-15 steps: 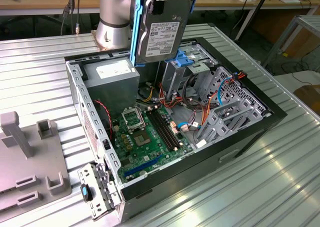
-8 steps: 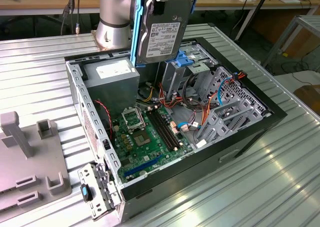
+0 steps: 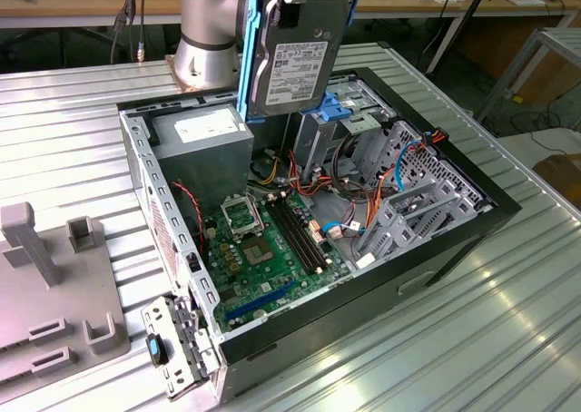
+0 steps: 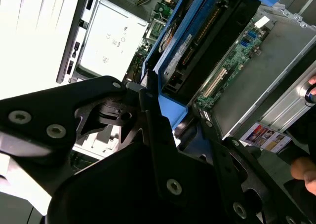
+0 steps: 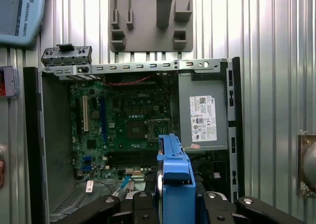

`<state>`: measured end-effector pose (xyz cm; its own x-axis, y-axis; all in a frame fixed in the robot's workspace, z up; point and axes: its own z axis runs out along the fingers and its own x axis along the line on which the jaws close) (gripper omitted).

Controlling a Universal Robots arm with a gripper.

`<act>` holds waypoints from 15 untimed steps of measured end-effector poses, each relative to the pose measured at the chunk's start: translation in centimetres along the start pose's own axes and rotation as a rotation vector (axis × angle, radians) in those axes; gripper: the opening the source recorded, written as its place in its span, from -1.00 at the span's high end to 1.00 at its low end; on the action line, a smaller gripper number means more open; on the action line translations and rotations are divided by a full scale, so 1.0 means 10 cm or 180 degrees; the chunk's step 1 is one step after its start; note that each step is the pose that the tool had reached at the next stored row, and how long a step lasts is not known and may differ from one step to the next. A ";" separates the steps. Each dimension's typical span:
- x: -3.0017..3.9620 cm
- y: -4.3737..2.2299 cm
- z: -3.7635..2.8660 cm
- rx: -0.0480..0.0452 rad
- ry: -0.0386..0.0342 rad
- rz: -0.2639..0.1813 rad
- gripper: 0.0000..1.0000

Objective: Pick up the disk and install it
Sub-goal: 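Insert the disk into the insertion slot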

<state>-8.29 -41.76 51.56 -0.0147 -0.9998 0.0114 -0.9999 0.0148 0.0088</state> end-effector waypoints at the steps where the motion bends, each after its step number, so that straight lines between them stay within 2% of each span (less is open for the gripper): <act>1: 0.002 0.000 0.000 0.0000 0.0000 0.0000 0.25; 15: 0.036 -0.001 0.000 0.0000 0.0001 0.0000 0.25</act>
<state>-8.29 -42.12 51.56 -0.0147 -0.9998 0.0117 -0.9999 0.0148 0.0088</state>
